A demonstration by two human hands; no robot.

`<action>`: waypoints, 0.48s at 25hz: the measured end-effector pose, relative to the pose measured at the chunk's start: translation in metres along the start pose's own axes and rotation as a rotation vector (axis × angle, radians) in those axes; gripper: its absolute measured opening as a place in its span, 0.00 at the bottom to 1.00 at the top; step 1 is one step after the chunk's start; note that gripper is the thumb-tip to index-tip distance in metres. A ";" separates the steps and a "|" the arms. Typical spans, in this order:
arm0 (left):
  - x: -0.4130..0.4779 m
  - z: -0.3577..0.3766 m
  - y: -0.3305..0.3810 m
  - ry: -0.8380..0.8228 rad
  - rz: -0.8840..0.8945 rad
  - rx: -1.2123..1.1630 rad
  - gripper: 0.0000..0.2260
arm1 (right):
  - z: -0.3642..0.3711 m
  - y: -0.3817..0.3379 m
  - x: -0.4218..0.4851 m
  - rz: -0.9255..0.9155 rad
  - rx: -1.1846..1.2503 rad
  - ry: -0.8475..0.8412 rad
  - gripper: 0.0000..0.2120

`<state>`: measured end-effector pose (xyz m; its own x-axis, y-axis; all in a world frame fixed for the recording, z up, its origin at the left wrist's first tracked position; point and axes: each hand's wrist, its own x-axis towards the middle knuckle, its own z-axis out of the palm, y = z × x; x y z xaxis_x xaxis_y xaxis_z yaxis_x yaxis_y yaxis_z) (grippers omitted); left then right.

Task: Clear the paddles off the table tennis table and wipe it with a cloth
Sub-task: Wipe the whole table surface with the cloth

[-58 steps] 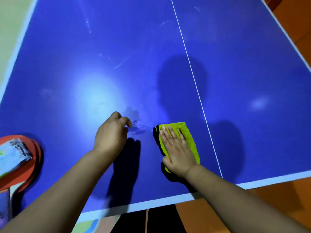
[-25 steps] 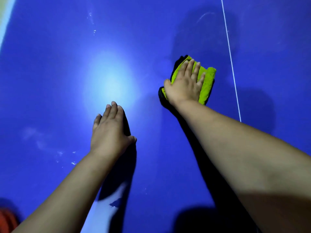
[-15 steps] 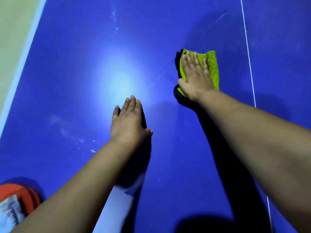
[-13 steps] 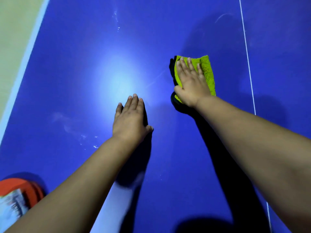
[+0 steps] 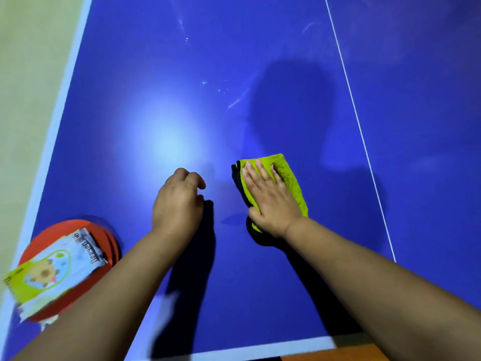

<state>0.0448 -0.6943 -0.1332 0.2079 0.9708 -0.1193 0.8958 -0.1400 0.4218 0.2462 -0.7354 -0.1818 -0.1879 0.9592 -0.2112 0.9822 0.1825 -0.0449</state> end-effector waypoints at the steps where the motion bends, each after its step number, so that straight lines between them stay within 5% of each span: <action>1: -0.010 -0.006 -0.003 -0.016 -0.003 0.006 0.07 | 0.004 -0.010 -0.016 0.011 0.005 0.003 0.39; 12: -0.084 -0.056 -0.049 -0.111 0.103 0.023 0.05 | 0.031 -0.150 -0.146 0.335 0.071 0.033 0.38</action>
<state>-0.0385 -0.7585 -0.0938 0.3403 0.9238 -0.1756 0.8760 -0.2435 0.4164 0.1259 -0.9097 -0.1744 0.1466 0.9700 -0.1937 0.9863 -0.1583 -0.0462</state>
